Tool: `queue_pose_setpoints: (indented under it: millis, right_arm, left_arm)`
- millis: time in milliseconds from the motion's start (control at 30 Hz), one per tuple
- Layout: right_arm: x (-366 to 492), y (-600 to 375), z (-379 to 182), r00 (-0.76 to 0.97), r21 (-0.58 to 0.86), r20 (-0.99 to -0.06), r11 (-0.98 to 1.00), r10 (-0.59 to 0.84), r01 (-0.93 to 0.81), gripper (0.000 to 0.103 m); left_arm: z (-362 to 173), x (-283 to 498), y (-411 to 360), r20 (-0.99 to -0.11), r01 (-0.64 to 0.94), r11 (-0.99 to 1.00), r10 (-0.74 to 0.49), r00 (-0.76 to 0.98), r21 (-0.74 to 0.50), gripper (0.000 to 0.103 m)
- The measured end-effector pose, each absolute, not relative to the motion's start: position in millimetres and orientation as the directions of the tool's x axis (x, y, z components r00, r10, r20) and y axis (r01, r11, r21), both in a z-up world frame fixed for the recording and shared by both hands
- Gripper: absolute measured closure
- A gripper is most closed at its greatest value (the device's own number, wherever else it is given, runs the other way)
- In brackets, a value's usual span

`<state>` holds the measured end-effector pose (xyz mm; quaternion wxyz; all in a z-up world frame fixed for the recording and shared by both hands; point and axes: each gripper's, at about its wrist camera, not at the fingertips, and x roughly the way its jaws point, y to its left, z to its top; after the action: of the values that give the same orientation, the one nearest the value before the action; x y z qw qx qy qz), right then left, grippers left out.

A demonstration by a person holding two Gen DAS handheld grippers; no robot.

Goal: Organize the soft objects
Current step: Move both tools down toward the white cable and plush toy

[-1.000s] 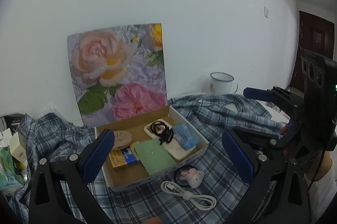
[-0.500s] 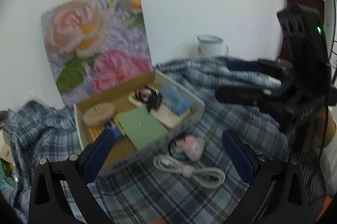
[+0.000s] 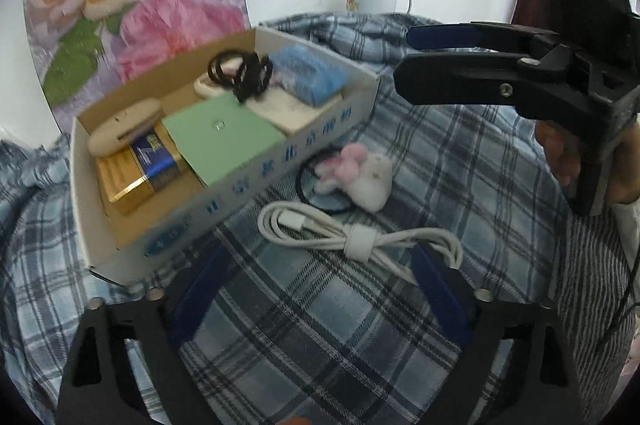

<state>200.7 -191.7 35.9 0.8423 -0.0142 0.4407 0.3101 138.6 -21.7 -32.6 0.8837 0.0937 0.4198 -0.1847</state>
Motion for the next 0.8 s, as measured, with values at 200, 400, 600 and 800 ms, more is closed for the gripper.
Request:
queue_pose_setpoints:
  millis: [200,400,600,800]
  right_arm:
    - [202.8,-185.4,19.6,0.356,0.263,-0.791,0.801,0.498,-0.537,0.0]
    - [200.3,-177.6,8.1,0.287,0.294,-0.808,0.774,0.514,-0.56,0.0]
    - [194.8,-165.5,-1.1,0.234,0.296,-0.824,0.745,0.516,-0.598,0.015]
    - [194.4,-163.3,-6.5,0.211,0.3,-0.833,0.738,0.512,-0.604,0.023]
  left_arm:
    - [-42.7,143.1,-19.8,-0.792,0.402,0.915,-0.274,0.545,-0.04,0.024]
    - [-45.3,140.9,-20.4,-0.781,0.427,0.901,-0.318,0.537,-0.073,0.036]
    - [-44.3,140.0,-19.3,-0.774,0.435,0.895,-0.343,0.532,-0.098,0.061]
    - [-42.4,139.4,-21.4,-0.77,0.45,0.887,-0.359,0.528,-0.105,0.076]
